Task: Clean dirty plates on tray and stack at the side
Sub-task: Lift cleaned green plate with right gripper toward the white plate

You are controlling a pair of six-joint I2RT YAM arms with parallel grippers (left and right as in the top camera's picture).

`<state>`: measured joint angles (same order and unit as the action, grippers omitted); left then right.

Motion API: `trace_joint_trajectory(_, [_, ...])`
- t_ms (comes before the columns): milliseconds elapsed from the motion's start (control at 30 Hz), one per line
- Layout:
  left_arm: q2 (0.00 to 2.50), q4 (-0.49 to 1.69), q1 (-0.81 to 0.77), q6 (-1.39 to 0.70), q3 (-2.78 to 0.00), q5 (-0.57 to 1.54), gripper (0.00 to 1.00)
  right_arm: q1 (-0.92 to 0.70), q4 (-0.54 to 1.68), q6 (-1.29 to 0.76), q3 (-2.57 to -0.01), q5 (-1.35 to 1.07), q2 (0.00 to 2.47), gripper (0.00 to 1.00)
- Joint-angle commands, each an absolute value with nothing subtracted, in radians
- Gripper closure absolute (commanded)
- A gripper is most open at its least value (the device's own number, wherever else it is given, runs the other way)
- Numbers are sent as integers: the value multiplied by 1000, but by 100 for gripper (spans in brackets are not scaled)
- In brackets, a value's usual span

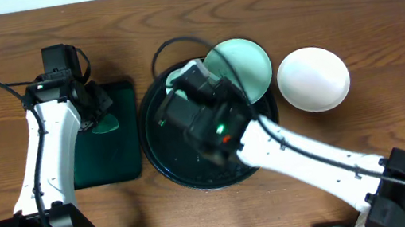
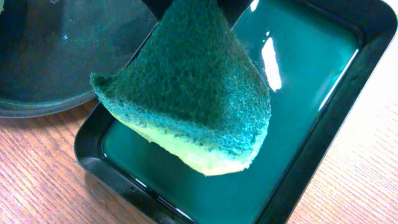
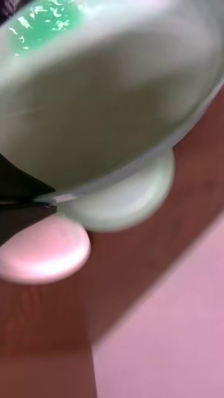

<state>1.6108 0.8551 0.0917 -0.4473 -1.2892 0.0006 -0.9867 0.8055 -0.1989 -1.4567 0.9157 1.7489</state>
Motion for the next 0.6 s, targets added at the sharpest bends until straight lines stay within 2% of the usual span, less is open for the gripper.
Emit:
trace_joint_trajectory(0, [1615, 853, 95, -438, -1279, -8, 93, -1042, 799, -178, -1459, 1182, 1722, 99])
trace_joint_trajectory(167, [1615, 852, 95, -438, -1279, -8, 93, -1102, 768, -178, -1459, 1379, 1720, 99])
trace_joint_trajectory(267, [1615, 852, 95, -438, -1279, -8, 93, -1113, 759, -177, -1459, 1409, 1718, 99])
trace_joint_trajectory(333, [1615, 852, 95, -438, -1279, -8, 93, -1113, 759, -177, -1459, 1390, 1718, 99])
trace_joint_trajectory(567, [1615, 851, 95, -438, -1279, -8, 93, -1092, 772, -178, -1459, 1075, 1719, 99])
